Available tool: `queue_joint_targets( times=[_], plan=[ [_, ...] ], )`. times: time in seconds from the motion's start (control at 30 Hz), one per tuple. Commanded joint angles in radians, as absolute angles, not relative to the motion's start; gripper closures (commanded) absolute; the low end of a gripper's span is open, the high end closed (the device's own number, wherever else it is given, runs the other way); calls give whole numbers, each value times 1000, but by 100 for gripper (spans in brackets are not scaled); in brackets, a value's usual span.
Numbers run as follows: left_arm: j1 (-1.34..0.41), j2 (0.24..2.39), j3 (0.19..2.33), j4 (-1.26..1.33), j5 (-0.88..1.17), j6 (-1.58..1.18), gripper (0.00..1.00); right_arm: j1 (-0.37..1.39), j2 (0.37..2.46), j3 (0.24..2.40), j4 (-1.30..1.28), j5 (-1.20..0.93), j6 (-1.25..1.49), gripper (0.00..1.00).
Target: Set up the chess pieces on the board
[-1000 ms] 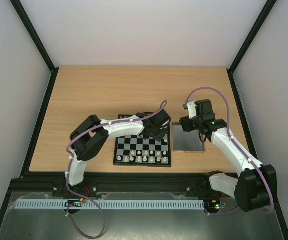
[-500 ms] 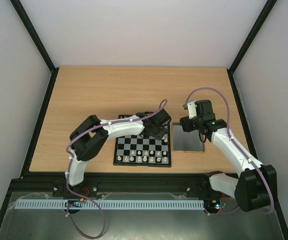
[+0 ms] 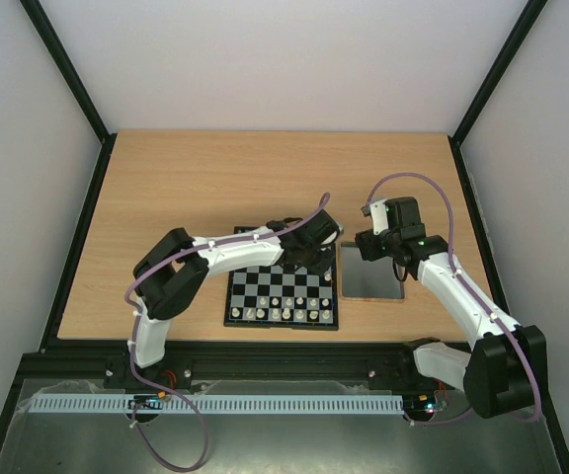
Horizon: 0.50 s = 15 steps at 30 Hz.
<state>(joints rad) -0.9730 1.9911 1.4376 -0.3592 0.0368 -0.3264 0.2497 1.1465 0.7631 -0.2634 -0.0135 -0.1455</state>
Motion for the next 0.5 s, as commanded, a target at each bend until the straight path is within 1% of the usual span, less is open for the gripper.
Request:
queue_joint_targets(
  times=[0.0, 0.47],
  plan=[
    [-982, 2037, 1478, -398, 75, -311, 65, 247, 1159, 755, -268, -17, -149, 34],
    [-987, 2077, 1501, -441, 34, -314, 76, 247, 1164, 755, -272, -25, -153, 34]
  ],
)
